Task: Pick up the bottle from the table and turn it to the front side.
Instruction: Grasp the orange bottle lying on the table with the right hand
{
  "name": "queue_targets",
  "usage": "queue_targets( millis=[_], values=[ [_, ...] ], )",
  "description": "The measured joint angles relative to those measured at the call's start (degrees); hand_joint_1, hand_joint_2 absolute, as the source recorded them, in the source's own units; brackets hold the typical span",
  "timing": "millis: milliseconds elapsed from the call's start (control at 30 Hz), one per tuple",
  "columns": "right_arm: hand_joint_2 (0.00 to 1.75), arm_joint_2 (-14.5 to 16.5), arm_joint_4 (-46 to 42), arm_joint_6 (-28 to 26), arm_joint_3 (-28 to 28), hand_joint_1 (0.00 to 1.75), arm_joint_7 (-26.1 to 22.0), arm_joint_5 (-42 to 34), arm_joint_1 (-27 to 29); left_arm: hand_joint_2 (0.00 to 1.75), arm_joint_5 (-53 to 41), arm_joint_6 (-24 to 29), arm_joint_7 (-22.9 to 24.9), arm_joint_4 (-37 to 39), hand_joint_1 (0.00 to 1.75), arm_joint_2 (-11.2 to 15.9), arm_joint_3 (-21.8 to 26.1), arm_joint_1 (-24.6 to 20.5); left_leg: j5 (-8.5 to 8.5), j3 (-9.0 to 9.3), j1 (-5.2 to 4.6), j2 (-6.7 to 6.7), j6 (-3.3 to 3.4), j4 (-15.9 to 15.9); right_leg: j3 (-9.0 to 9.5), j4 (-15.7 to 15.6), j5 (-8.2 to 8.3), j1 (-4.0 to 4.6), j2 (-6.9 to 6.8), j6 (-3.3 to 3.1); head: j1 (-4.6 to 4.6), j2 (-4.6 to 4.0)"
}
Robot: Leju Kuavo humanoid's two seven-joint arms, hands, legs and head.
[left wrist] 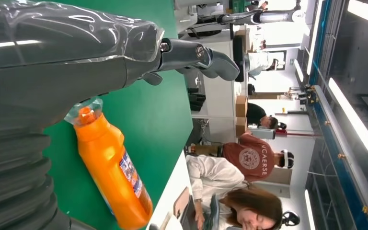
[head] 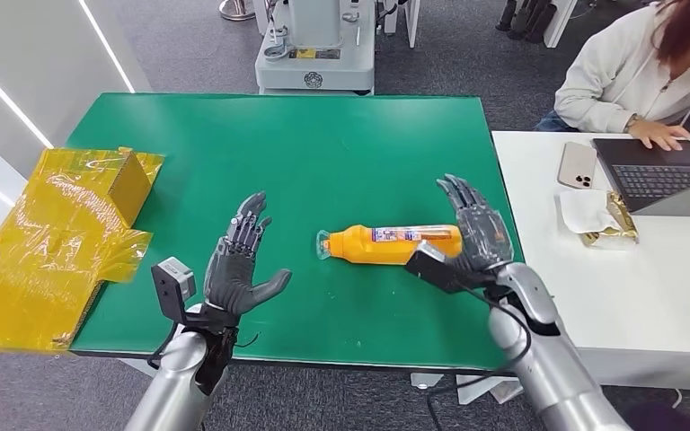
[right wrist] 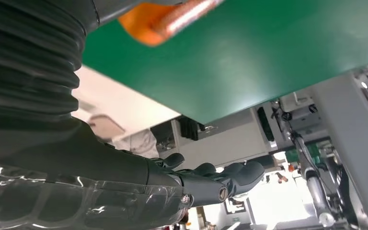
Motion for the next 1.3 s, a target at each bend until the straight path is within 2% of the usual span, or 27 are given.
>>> queue_targets(
  millis=[133, 333, 467, 700, 800, 1000, 1200, 1300],
  values=[
    [1.75, -0.9, 9.4, 1.9, 2.3, 0.00, 0.1, 0.5, -10.1, 1.75, -0.1, -0.3, 0.1, 0.3, 0.00, -0.3, -0.3, -0.4, 0.05, 0.00, 0.03, -0.06, 0.02, 0.0, 0.00, 0.0, 0.02, 0.00, -0.04, 0.02, 0.00, 0.00],
    [1.75, -0.9, 18.5, 3.7, 5.0, 0.00, -0.3, -0.9, -18.4, 1.75, 0.0, -0.8, 0.2, 0.8, 0.00, -0.3, -0.3, -0.7, 0.05, -0.04, 0.03, -0.06, 0.01, 0.0, -0.03, 0.0, 0.02, 0.02, -0.04, 0.02, 0.00, 0.00],
    [1.75, -0.2, 23.5, 10.5, 6.6, 0.00, -2.5, -4.4, -22.3, 1.75, -0.2, -1.3, 0.2, 1.2, 0.00, -0.3, -0.3, -1.1, 0.05, -0.06, 0.03, -0.07, 0.01, 0.0, -0.03, 0.0, 0.02, 0.02, -0.05, 0.02, 0.00, 0.00],
    [1.75, 2.1, 30.3, 23.4, 7.6, 0.00, -5.9, -14.7, -25.6, 1.75, -0.8, -2.0, 0.2, 1.6, 0.00, -0.1, -0.5, -1.8, 0.05, -0.06, 0.02, -0.06, 0.02, 0.0, -0.03, 0.0, 0.02, 0.02, -0.04, 0.02, 0.00, 0.00],
    [1.75, 3.1, 32.4, 26.4, 7.6, 0.00, -5.5, -17.7, -26.3, 1.75, -0.8, -2.1, 0.2, 1.9, 0.00, -0.1, -0.8, -2.1, 0.05, -0.06, 0.03, -0.07, 0.02, 0.0, -0.03, 0.0, 0.02, 0.02, -0.04, 0.02, 0.00, 0.00],
    [1.75, 4.8, 35.7, 29.5, 8.8, 0.00, -1.9, -15.5, -27.7, 1.75, 0.0, -3.1, 0.6, 2.6, 0.00, -0.1, -1.6, -2.9, 0.05, -0.06, 0.03, -0.07, 0.02, 0.0, -0.03, 0.0, 0.02, 0.02, -0.05, 0.02, 0.00, 0.00],
    [1.75, 5.6, 37.9, 38.0, 13.0, 0.00, 1.8, -14.5, -28.9, 1.75, 1.9, -4.2, 2.0, 3.3, 0.00, 0.0, -2.9, -4.0, 0.05, -0.06, 0.02, -0.08, 0.02, 0.0, -0.03, 0.0, 0.02, 0.02, -0.05, 0.02, -0.01, 0.00],
    [1.75, 5.6, 38.5, 39.1, 14.6, 0.00, 2.3, -14.5, -29.2, 1.75, 2.3, -4.4, 2.3, 3.6, 0.00, 0.0, -3.4, -4.4, 0.05, -0.06, 0.03, -0.09, 0.02, 0.0, -0.03, 0.0, 0.02, 0.02, -0.05, 0.02, -0.01, 0.00]
  ],
)
